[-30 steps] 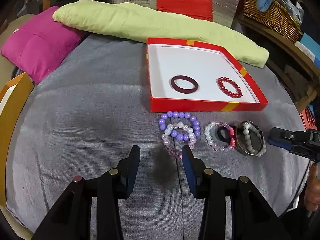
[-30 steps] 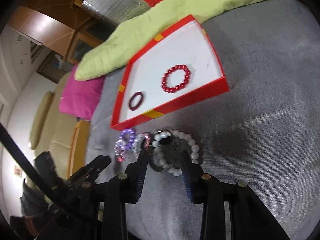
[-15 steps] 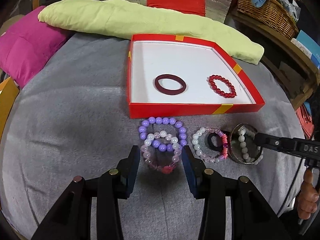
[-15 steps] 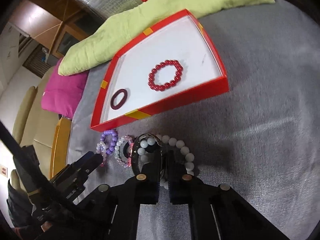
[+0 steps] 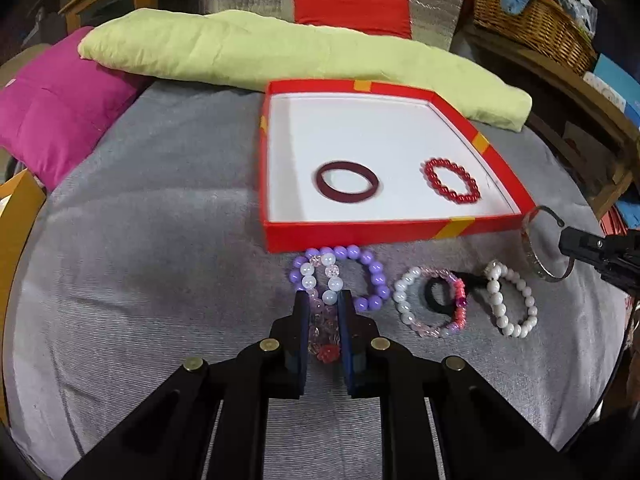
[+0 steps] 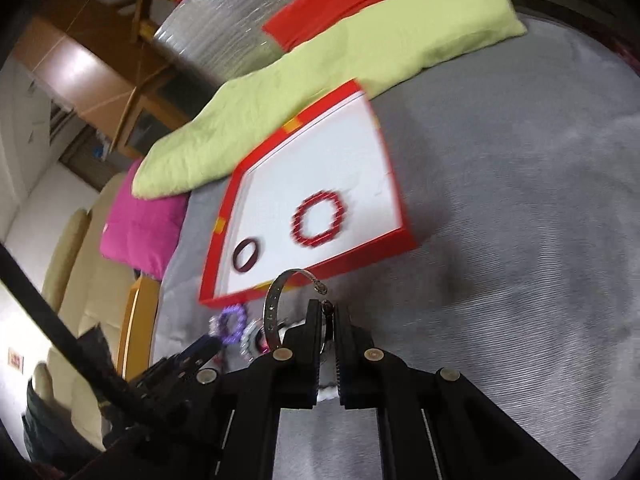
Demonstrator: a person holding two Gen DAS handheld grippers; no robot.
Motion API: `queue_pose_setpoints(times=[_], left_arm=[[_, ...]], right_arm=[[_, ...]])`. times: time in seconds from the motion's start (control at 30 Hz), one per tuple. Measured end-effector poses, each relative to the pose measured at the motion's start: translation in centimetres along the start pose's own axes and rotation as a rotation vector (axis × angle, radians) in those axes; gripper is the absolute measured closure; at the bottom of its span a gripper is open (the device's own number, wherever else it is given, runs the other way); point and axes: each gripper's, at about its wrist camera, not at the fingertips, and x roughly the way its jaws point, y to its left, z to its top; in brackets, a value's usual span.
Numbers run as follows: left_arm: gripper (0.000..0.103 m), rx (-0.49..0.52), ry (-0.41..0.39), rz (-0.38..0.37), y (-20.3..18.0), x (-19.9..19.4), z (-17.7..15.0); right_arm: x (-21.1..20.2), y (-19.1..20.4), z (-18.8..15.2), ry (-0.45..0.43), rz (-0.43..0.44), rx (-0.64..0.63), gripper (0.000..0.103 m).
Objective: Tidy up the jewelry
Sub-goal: 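Grasp the silver bangle with the right tool while the left tool grasps the pink clear-beaded bracelet, then lift both held bracelets off the bed toward the tray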
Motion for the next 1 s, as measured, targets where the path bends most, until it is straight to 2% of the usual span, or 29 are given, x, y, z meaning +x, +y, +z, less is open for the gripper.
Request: queue_pose_setpoints(times=[0.3, 0.63, 1.0], left_arm=[[0.095, -0.041, -0.063, 0.022, 2.3, -2.2, 0.4], [0.095, -0.025, -0.166, 0.053, 1.3, -4.8, 1.4], [0.095, 0.022, -0.167, 0.151, -0.4, -4.5, 1.8]], right_arm=[[-0.8, -1.2, 0.9, -0.046, -0.015, 0.053, 0.096], [-0.9, 1.4, 0.1, -0.072, 0.057, -0.014, 0.096], [0.7, 3.1, -0.9, -0.047, 0.051, -0.053, 0.096]])
